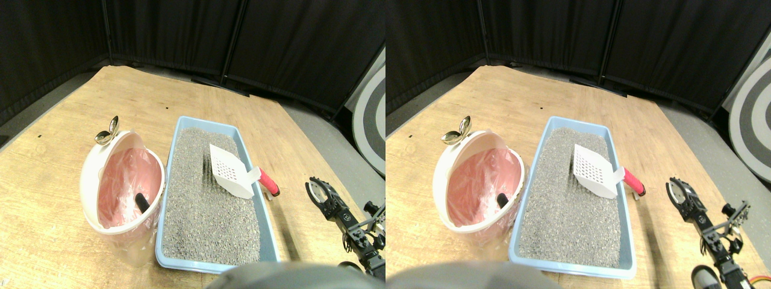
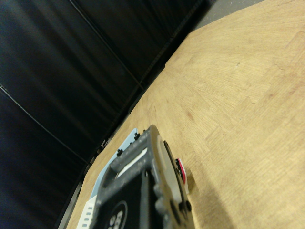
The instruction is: Scoop (unimanual)
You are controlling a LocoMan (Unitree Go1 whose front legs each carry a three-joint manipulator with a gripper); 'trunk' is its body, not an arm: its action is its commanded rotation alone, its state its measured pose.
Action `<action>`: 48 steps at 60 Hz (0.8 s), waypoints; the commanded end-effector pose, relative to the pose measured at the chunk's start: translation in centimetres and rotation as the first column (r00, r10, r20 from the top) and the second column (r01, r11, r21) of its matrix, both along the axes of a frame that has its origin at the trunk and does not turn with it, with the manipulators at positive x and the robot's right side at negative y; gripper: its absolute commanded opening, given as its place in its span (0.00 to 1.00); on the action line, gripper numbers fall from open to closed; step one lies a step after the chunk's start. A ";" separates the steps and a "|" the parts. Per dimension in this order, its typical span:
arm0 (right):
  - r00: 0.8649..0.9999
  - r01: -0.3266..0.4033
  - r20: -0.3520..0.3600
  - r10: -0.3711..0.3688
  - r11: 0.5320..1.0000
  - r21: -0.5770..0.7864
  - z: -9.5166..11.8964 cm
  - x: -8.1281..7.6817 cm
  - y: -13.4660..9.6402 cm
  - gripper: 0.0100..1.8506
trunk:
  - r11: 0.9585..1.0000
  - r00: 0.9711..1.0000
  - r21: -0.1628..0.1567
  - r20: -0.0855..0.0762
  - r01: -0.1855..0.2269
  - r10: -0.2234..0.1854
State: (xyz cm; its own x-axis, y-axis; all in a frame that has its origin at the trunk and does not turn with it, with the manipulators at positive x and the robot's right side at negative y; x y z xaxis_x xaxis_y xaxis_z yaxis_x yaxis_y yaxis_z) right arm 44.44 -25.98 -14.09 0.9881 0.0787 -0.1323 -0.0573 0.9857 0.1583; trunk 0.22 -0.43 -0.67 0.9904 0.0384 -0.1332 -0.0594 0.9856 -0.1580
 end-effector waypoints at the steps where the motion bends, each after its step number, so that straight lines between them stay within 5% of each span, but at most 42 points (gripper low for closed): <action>1: 0.997 -0.053 0.049 0.054 0.999 -0.012 1.3 -0.4 0.5 0.03 | 1.000 1.000 -0.013 0.020 0.007 -0.006; 19: 0.998 -0.068 -0.011 0.067 0.997 -0.038 1.9 -2.3 1.7 0.03 | 1.000 1.000 -0.011 0.024 0.008 -0.007; 48: 0.997 -0.074 0.020 0.075 0.997 -0.030 1.7 -2.2 2.5 0.03 | 1.000 1.000 -0.016 0.022 -0.001 0.001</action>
